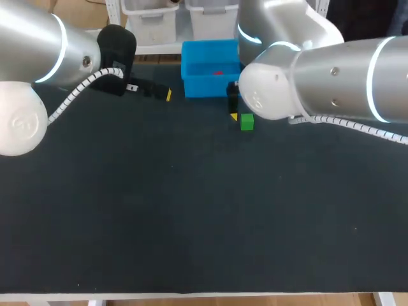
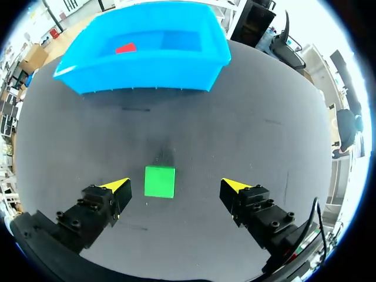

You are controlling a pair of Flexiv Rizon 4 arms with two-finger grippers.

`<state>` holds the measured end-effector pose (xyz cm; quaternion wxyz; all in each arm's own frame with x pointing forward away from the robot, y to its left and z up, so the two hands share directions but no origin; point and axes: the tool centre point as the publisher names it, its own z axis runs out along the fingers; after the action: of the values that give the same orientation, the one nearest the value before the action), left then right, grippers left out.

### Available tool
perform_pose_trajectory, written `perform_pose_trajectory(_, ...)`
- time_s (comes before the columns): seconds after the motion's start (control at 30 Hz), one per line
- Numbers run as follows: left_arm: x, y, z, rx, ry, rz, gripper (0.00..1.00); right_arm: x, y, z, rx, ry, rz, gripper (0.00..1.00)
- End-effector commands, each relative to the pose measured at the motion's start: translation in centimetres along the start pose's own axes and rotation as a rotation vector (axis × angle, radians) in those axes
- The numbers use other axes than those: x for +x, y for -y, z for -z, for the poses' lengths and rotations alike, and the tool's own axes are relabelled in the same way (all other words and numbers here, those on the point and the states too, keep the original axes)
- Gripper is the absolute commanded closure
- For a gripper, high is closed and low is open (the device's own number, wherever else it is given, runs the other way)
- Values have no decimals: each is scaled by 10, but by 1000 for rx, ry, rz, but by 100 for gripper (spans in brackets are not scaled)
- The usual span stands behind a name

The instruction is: Use the left arm to pick the red cube and place it into the blue plastic box first, then use the right arm to grasp the green cube and put it into the same blue plastic box after the first action is fully finished.

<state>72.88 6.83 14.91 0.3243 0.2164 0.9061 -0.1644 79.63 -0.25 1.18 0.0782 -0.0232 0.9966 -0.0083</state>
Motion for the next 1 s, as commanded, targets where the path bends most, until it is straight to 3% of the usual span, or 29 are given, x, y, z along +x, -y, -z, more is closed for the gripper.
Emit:
perform_pose_trajectory(0.03, 0, -2, 0, 8, 2, -2, 0, -5, -1, -9, 0, -3, -3, 0)
perform_pose_trajectory(0.67, 0, -2, 0, 8, 2, -2, 0, -8, -11, -32, -17, -33, 14, 0)
perform_pose_trajectory(0.7, 0, -2, 0, 8, 2, -2, 0, -7, -11, -32, -18, -34, 15, 21)
perform_pose_trajectory(0.73, 0, -2, 0, 8, 2, -2, 0, -7, -11, -32, -19, -35, 16, 58)
perform_pose_trajectory(0.77, 0, -2, 0, 8, 2, -2, 0, -6, -11, -33, -20, -35, 17, 87)
perform_pose_trajectory(0.8, 0, -2, 0, 8, 2, -2, 0, -6, -11, -33, -22, -35, 17, 100)
perform_pose_trajectory(1.0, 0, -2, 0, 8, 2, -2, 0, -2, -8, -34, -24, -38, 19, 100)
